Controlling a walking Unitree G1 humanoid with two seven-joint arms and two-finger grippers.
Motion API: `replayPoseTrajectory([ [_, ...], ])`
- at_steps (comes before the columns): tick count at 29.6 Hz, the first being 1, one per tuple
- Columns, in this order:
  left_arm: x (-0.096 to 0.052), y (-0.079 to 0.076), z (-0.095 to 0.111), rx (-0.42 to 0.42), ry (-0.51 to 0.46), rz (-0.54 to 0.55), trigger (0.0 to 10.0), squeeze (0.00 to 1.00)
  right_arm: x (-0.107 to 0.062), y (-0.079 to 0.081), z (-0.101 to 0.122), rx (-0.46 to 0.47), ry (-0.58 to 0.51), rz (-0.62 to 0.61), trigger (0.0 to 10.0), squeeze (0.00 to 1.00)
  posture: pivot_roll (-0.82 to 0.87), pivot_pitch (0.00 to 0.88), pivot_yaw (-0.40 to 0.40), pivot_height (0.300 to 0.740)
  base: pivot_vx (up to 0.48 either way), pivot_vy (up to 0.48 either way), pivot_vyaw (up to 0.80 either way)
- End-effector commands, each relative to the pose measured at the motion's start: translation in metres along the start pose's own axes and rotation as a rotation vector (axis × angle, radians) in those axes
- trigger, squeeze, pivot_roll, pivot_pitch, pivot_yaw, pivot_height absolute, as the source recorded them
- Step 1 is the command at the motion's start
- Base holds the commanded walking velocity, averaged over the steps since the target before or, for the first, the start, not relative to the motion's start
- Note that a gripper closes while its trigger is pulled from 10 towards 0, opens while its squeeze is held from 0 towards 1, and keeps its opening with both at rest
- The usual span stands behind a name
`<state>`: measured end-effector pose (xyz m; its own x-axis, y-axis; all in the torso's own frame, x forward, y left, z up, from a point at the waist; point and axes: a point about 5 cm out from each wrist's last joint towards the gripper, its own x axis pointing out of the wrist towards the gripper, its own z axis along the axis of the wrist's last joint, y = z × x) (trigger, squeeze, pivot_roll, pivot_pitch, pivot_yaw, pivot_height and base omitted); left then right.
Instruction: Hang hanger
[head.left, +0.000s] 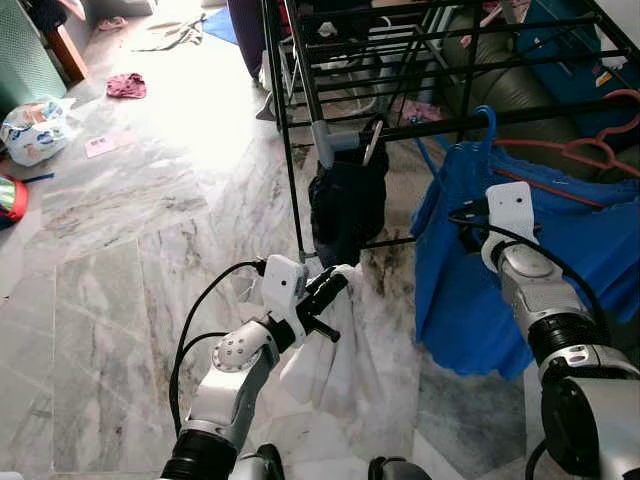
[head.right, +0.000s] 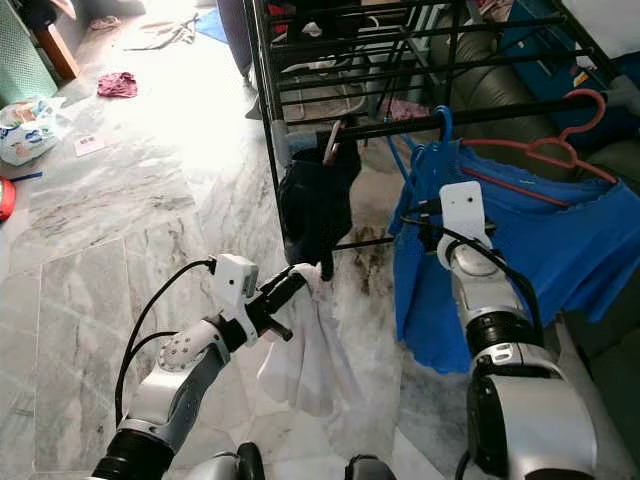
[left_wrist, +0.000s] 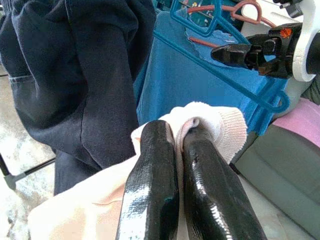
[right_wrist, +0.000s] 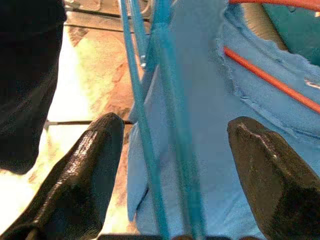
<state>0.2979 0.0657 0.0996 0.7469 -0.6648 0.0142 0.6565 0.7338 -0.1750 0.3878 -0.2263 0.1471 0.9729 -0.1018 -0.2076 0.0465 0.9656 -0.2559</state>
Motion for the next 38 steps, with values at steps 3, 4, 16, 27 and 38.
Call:
replayPoseTrajectory([
  [3,0.0004,-0.0007,-0.0019,0.008,0.008,0.003,10.0,0.0,0.0006,-0.0016,-0.0006,-0.01,0.015,0.02,2.2,0.0,-0.09,0.2,0.005,0.74,0.0,0.0,0.0],
  [4,0.0004,-0.0008,-0.0022,0.009,0.009,0.004,10.0,0.0,0.0007,-0.0016,-0.001,-0.011,0.018,0.023,2.2,0.0,-0.09,0.2,0.005,0.74,0.0,0.0,0.0],
  [16,0.0014,-0.0016,-0.0036,0.011,0.016,0.005,10.0,0.0,0.0016,-0.0028,0.0022,-0.019,0.011,0.043,1.4,0.0,-0.09,0.199,0.002,0.74,0.0,0.0,0.0],
  [27,0.002,-0.0027,-0.0056,0.016,0.027,0.002,10.0,0.0,0.0015,-0.0049,0.0006,-0.029,0.02,0.038,1.4,0.0,-0.09,0.196,0.002,0.74,0.0,0.0,0.0],
  [38,0.0016,-0.0018,-0.007,0.021,0.038,0.006,10.0,0.0,0.0007,-0.007,-0.0033,-0.036,0.031,0.037,0.0,0.0,-0.09,0.197,0.002,0.74,0.0,0.0,0.0],
])
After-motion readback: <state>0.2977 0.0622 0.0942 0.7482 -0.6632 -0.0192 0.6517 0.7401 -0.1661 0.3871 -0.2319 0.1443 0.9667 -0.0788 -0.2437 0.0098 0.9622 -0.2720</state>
